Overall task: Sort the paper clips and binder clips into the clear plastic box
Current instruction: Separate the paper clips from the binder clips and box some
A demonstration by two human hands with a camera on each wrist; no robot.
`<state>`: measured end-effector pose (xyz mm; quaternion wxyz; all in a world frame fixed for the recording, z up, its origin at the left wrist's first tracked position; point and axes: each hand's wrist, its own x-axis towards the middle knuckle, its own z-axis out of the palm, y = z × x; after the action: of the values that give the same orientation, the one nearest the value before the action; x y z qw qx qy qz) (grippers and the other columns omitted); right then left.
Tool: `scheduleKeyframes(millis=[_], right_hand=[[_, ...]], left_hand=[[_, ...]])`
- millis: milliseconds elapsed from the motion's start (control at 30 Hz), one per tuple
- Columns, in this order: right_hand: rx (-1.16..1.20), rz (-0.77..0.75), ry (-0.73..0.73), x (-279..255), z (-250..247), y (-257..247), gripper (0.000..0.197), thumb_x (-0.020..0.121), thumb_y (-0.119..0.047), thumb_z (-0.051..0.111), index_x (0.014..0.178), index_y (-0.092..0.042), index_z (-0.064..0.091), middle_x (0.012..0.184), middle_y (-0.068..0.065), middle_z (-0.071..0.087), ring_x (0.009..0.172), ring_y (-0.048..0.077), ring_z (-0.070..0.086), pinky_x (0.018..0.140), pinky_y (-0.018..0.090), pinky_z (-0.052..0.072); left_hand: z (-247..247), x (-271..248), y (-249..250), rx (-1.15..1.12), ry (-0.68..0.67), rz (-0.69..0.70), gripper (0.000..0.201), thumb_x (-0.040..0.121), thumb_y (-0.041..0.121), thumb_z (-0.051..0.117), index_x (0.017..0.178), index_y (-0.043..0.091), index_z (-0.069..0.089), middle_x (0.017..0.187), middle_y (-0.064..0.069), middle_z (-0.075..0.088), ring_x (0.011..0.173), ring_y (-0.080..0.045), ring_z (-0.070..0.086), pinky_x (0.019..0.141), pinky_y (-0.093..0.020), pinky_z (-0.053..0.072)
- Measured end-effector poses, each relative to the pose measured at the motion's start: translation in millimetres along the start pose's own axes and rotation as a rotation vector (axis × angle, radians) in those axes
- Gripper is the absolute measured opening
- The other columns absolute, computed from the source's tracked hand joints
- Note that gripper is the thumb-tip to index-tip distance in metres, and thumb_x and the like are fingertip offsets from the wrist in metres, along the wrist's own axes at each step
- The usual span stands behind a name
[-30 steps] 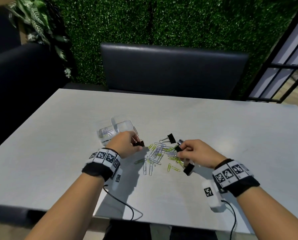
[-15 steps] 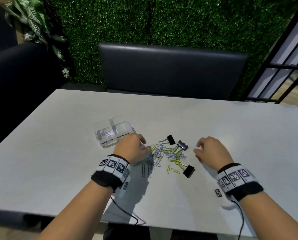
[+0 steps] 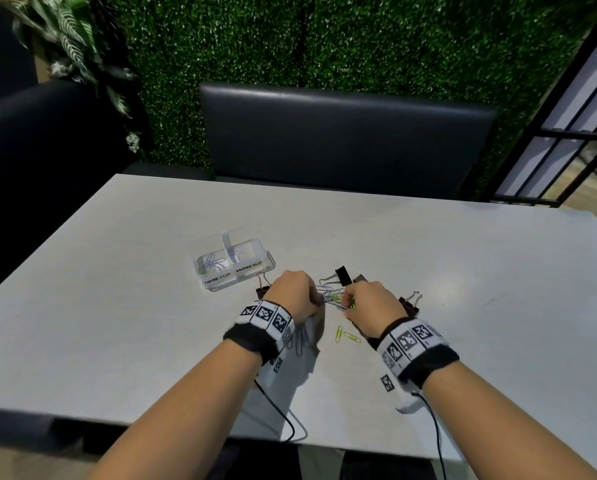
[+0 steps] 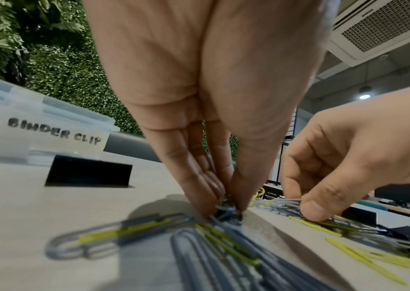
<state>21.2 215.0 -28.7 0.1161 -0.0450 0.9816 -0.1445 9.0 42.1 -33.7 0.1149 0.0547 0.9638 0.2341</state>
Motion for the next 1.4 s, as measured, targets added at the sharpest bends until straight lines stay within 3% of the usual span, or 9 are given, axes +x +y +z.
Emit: scheduleKeyframes(millis=[333, 500, 667, 767, 867, 967, 1067, 1167, 1400], right_hand=[[0.201, 0.016, 0.109, -10, -16, 13, 0.013, 0.087, -0.016, 0.066, 0.077, -0.022, 0.073, 0.075, -0.006, 0.068, 0.074, 0.017, 0.068, 0.072, 0.035, 0.06], [0.452, 0.018, 0.135, -10, -28, 16, 0.006, 0.086, -0.014, 0.075, 0.08, -0.017, 0.076, 0.065, -0.002, 0.066, 0.054, 0.009, 0.058, 0.046, 0.008, 0.043], [0.691, 0.068, 0.224, -1, -26, 3, 0.005, 0.083, -0.016, 0.079, 0.08, -0.019, 0.076, 0.076, 0.002, 0.072, 0.072, 0.015, 0.066, 0.066, 0.023, 0.052], [0.876, 0.103, 0.211, 11, -20, -12, 0.006, 0.082, -0.011, 0.079, 0.08, -0.015, 0.075, 0.084, 0.013, 0.075, 0.079, 0.025, 0.071, 0.079, 0.042, 0.062], [1.108, 0.126, 0.12, 21, -18, -38, 0.003, 0.086, -0.004, 0.074, 0.089, -0.004, 0.072, 0.095, 0.023, 0.074, 0.083, 0.028, 0.073, 0.083, 0.047, 0.062], [1.232, 0.123, -0.025, 35, -16, -75, 0.01, 0.089, -0.009, 0.07, 0.098, -0.004, 0.07, 0.093, 0.019, 0.077, 0.085, 0.03, 0.077, 0.08, 0.048, 0.061], [1.286, 0.042, -0.08, 57, -17, -118, 0.007, 0.09, -0.004, 0.065, 0.094, 0.001, 0.068, 0.086, 0.017, 0.076, 0.088, 0.035, 0.076, 0.078, 0.049, 0.063], [1.273, 0.001, -0.109, 77, -19, -159, 0.005, 0.091, 0.003, 0.062, 0.091, 0.004, 0.067, 0.081, 0.019, 0.068, 0.082, 0.036, 0.076, 0.059, 0.033, 0.064], [0.843, 0.019, -0.239, 103, -1, -218, 0.007, 0.087, -0.007, 0.069, 0.083, -0.002, 0.069, 0.071, 0.012, 0.07, 0.055, 0.021, 0.067, 0.038, 0.021, 0.043]], left_hand=[[-12, -8, -1, -0.242, 0.076, 0.006, 0.004, 0.074, 0.019, 0.078, 0.074, 0.018, 0.082, 0.07, 0.006, 0.075, 0.068, -0.006, 0.069, 0.063, -0.023, 0.058], [-22, -12, -4, -0.34, 0.135, 0.01, 0.001, 0.076, 0.02, 0.081, 0.077, 0.018, 0.081, 0.062, 0.012, 0.069, 0.059, -0.003, 0.064, 0.056, -0.017, 0.052], [-31, -17, -13, -0.497, 0.185, -0.016, 0.007, 0.074, 0.011, 0.076, 0.077, 0.014, 0.082, 0.066, 0.002, 0.076, 0.065, -0.013, 0.075, 0.069, -0.026, 0.063], [-37, -22, -18, -0.607, 0.207, -0.032, 0.007, 0.075, 0.011, 0.075, 0.074, 0.017, 0.08, 0.066, -0.002, 0.076, 0.06, -0.014, 0.073, 0.07, -0.028, 0.063], [-51, -26, -30, -0.702, 0.255, -0.071, 0.008, 0.076, 0.011, 0.075, 0.075, 0.018, 0.079, 0.062, -0.001, 0.074, 0.056, -0.01, 0.069, 0.064, -0.03, 0.062], [-75, -26, -51, -0.721, 0.37, -0.121, 0.005, 0.073, 0.016, 0.077, 0.076, 0.018, 0.08, 0.064, 0.0, 0.075, 0.059, -0.01, 0.072, 0.068, -0.03, 0.061], [-103, -21, -79, -0.751, 0.466, -0.177, 0.004, 0.074, 0.013, 0.077, 0.074, 0.017, 0.08, 0.065, -0.002, 0.076, 0.059, -0.011, 0.071, 0.073, -0.034, 0.063], [-125, -17, -110, -0.745, 0.558, -0.277, 0.004, 0.073, 0.015, 0.077, 0.071, 0.015, 0.08, 0.066, -0.003, 0.077, 0.062, -0.014, 0.074, 0.076, -0.035, 0.064], [-118, -11, -148, -0.593, 0.545, -0.535, 0.011, 0.073, 0.018, 0.074, 0.066, 0.011, 0.079, 0.062, 0.0, 0.075, 0.072, -0.013, 0.076, 0.07, -0.027, 0.061]])
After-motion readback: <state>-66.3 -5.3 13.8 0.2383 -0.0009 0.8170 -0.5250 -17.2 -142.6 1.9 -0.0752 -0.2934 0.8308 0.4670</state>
